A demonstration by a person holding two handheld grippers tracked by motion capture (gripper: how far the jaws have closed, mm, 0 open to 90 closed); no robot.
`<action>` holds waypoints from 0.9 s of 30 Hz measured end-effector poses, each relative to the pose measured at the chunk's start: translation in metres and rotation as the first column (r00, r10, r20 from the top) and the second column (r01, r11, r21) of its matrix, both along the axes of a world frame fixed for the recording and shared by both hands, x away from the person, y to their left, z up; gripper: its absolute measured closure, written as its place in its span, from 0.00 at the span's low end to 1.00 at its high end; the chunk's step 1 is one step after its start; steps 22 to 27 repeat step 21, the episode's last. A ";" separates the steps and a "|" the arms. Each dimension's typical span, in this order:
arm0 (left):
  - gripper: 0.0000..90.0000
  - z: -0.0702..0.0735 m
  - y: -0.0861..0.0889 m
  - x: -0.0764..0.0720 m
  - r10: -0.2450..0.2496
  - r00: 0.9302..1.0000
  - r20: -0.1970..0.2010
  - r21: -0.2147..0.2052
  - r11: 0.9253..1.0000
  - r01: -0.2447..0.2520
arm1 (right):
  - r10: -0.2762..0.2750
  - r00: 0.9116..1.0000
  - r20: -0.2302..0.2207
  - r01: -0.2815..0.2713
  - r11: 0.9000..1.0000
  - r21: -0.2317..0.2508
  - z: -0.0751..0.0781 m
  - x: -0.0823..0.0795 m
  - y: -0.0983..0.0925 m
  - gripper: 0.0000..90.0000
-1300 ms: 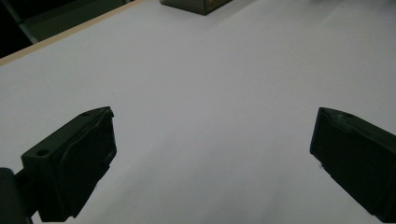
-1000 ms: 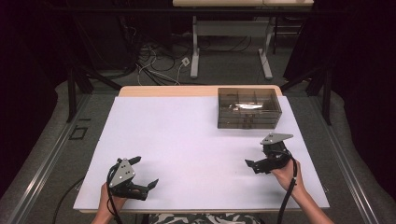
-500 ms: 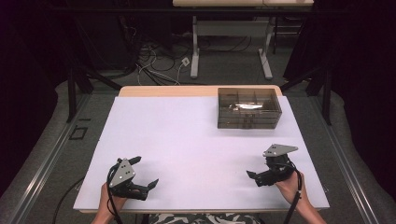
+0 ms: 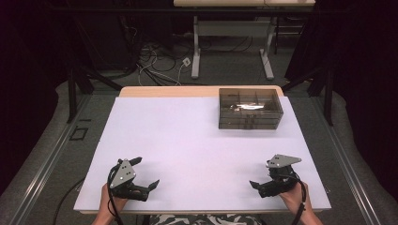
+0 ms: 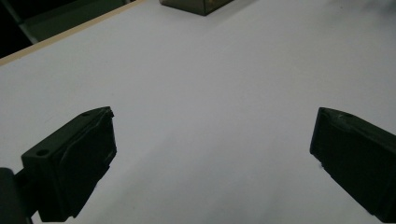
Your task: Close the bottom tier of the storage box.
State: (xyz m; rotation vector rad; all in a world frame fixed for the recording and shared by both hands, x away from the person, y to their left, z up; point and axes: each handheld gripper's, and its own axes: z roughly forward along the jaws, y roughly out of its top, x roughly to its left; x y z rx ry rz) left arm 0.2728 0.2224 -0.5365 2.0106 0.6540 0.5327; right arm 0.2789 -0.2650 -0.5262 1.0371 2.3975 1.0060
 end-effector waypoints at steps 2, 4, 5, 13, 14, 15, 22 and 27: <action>0.00 0.000 0.000 0.000 0.001 1.000 0.000 0.001 1.000 -0.001 | 0.002 1.000 0.004 -0.002 1.000 0.004 0.001 -0.002 -0.001 0.00; 0.00 0.000 0.000 0.000 0.002 1.000 0.002 0.005 1.000 -0.002 | 0.005 1.000 0.011 -0.005 1.000 0.008 0.001 -0.004 -0.001 0.00; 0.00 0.000 0.000 0.000 0.003 1.000 -0.002 0.002 1.000 -0.003 | -0.005 1.000 0.007 0.005 1.000 0.011 0.001 -0.006 -0.001 0.00; 0.00 -0.001 -0.001 0.000 0.003 1.000 -0.005 -0.004 1.000 -0.003 | -0.010 1.000 0.028 0.009 1.000 0.011 -0.008 -0.015 -0.004 0.00; 0.00 -0.001 -0.001 0.001 0.003 1.000 -0.006 -0.003 1.000 -0.003 | -0.005 1.000 0.029 0.005 1.000 0.001 -0.009 -0.016 -0.005 0.00; 0.00 -0.001 -0.001 0.001 0.001 1.000 -0.008 0.001 1.000 -0.001 | -0.007 0.999 0.033 0.006 1.000 0.007 -0.009 -0.016 -0.005 0.00; 0.00 -0.002 -0.001 0.003 0.001 1.000 -0.014 0.006 1.000 -0.001 | -0.011 0.998 0.056 0.011 1.000 0.007 -0.010 -0.019 -0.006 0.00; 0.00 -0.002 -0.001 0.003 0.001 1.000 -0.014 0.006 1.000 -0.001 | -0.011 0.998 0.056 0.011 1.000 0.007 -0.010 -0.019 -0.006 0.00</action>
